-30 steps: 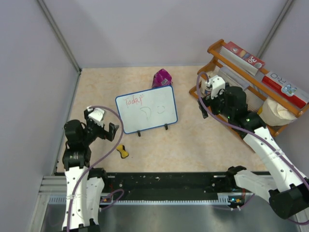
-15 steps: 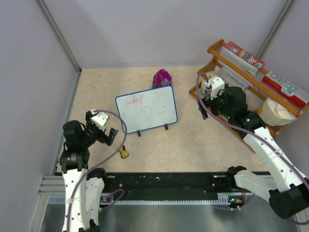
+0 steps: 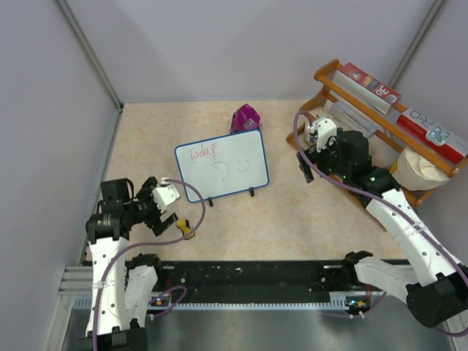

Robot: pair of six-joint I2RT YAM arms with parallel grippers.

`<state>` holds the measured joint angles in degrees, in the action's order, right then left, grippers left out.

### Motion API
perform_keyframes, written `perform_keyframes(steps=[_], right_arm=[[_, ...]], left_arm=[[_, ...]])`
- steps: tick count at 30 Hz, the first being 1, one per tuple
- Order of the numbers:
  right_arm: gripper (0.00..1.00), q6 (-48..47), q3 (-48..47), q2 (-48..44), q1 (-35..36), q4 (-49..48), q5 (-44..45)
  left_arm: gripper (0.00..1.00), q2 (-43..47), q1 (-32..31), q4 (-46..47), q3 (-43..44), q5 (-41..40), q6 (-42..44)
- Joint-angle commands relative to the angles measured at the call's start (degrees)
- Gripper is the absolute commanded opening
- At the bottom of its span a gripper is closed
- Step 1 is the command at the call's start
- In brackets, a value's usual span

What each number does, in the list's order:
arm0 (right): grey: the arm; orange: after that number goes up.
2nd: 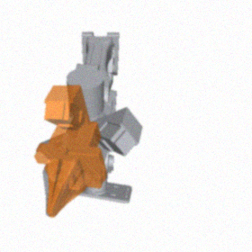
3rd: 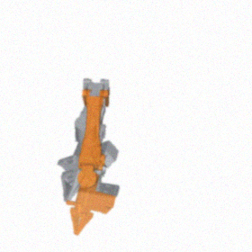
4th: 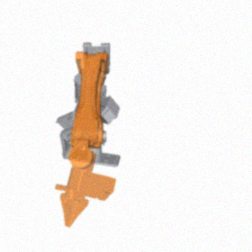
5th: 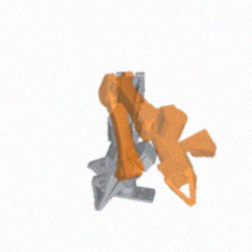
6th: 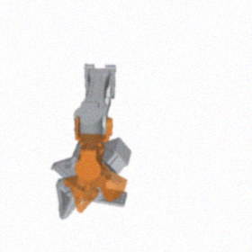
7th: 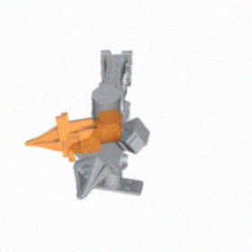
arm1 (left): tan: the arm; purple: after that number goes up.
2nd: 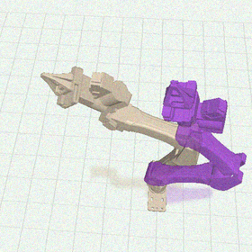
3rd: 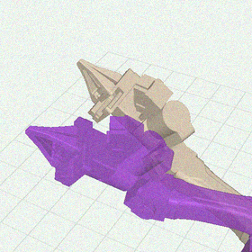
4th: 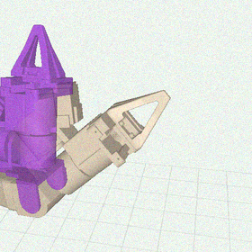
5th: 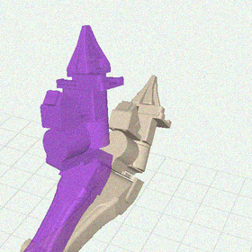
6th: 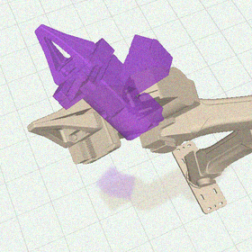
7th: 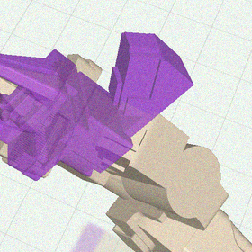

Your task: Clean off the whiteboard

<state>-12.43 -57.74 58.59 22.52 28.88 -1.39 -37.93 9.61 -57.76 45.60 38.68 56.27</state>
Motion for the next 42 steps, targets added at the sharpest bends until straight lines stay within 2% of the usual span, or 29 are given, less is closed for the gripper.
perform_keyframes(steps=[1, 9, 15, 18, 21, 28, 33, 42], right_arm=[[0.99, -0.6, -1.6, 0.7, 0.8, -0.4, -0.7], [0.99, -0.6, -1.3, 2.4, 0.8, -0.4, -1.7], [0.99, -0.3, -0.9, 3.0, 0.8, -0.5, -2.8], [0.99, -0.1, -0.6, 2.8, 0.7, -0.6, -3.4], [0.99, -0.1, -0.3, 2.5, 0.7, -0.6, -3.4], [0.99, -0.3, 1.0, 2.1, 0.8, -0.9, -2.8], [0.99, -0.7, 1.4, 2.0, 0.8, -1.3, -2.3], [0.99, -0.8, 1.8, 2.8, 0.7, -2.0, -2.2]], left_arm=[[0.96, -2.4, -0.3, -9.9, 2.5, 0.6, 15.6], [0.94, -4.0, -2.9, -10.2, 0.1, -1.7, 25.7], [0.93, -5.7, -9.4, -5.1, -2.5, -6.4, 25.6], [0.93, -7.0, -15.8, -2.0, -4.1, -11.2, 25.5], [0.92, -9.7, -18.8, -0.3, -4.6, -13.3, 26.6], [0.92, -18.2, -20.8, 0.6, -5.1, -16.8, 33.1], [0.90, -20.2, -22.4, 0.8, -6.5, -17.8, 39.2], [0.83, -24.6, -27.5, 6.1, -9.2, -22.6, 40.6]])
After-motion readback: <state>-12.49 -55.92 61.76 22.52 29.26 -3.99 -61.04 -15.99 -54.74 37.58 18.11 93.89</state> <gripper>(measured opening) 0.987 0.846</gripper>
